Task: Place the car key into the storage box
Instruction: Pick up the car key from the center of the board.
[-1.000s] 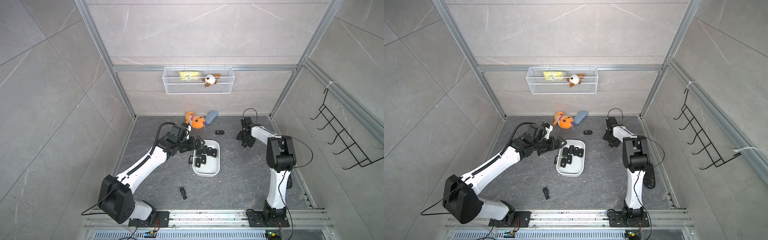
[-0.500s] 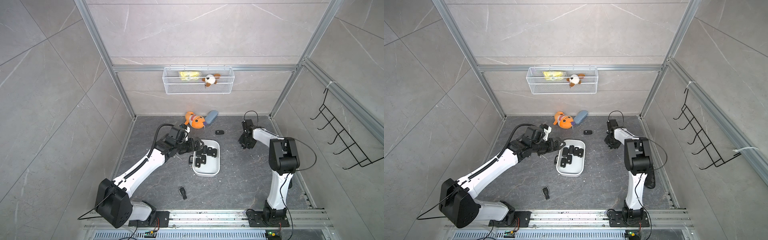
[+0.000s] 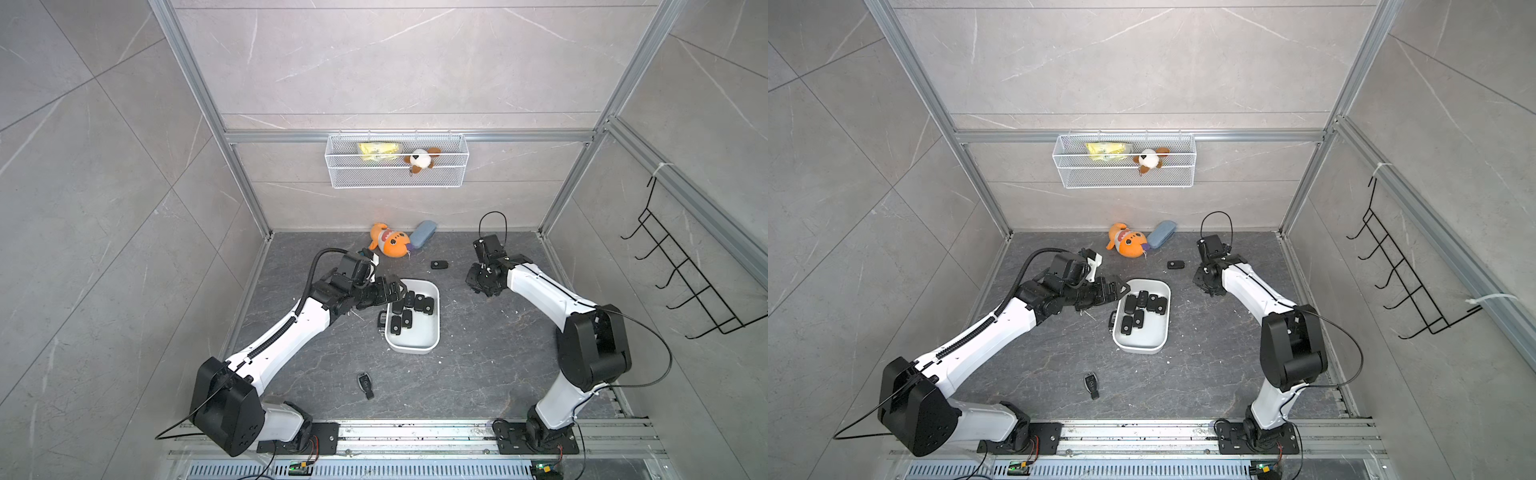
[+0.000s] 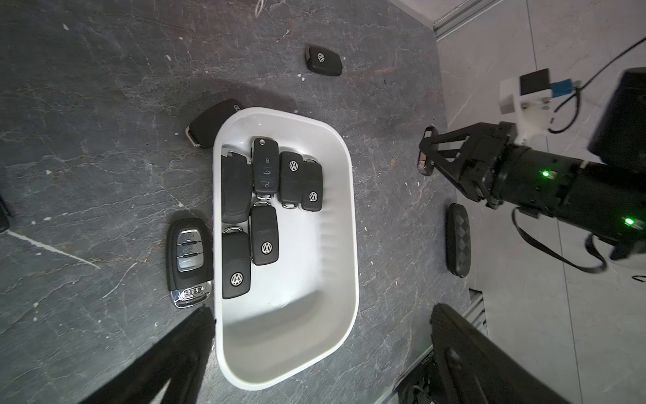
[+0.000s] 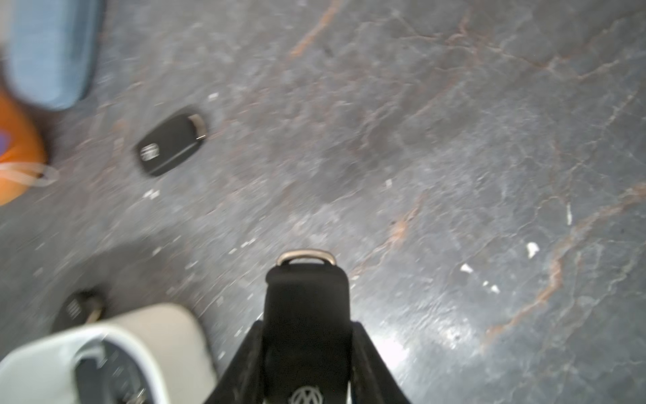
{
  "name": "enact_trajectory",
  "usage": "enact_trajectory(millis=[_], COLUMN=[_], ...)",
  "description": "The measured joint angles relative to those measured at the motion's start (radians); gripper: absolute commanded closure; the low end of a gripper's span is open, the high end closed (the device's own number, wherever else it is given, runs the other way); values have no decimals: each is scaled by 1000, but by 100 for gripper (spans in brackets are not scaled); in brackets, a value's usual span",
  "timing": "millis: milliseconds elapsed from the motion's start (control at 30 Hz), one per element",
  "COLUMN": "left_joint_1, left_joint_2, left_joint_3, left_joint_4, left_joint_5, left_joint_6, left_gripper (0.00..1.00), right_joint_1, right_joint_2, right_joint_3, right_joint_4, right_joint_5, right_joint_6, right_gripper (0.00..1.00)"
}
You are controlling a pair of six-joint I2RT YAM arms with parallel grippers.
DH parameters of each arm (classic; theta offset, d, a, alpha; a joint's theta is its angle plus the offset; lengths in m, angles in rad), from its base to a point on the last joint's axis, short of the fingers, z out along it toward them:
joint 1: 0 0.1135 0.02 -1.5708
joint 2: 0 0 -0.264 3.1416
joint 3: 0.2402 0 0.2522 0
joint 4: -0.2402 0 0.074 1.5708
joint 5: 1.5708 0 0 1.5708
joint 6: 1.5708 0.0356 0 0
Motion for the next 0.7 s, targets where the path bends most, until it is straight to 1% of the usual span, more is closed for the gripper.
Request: enact_trajectory(millis=[133, 367, 500, 700], left_joint_1=[2, 25, 33, 33], left_joint_2=[-11, -61, -91, -111], left_joint_3=[-17, -56, -74, -81], left_joint_4=[-29, -75, -85, -105], left_joint_5=[-40, -97, -115, -136], left_joint_6=[0, -1, -3, -11], left_gripper=[0, 0, 0, 0], right_joint_1=[110, 299, 386, 457], right_joint_2=[-31, -18, 43, 176], right_joint_3=[-3, -5, 2, 31], right_joint_4=[-3, -8, -5, 4], right_joint_5=[6, 15, 13, 6], right_joint_6=[17, 69, 101, 137], right_gripper=[67, 67, 67, 67])
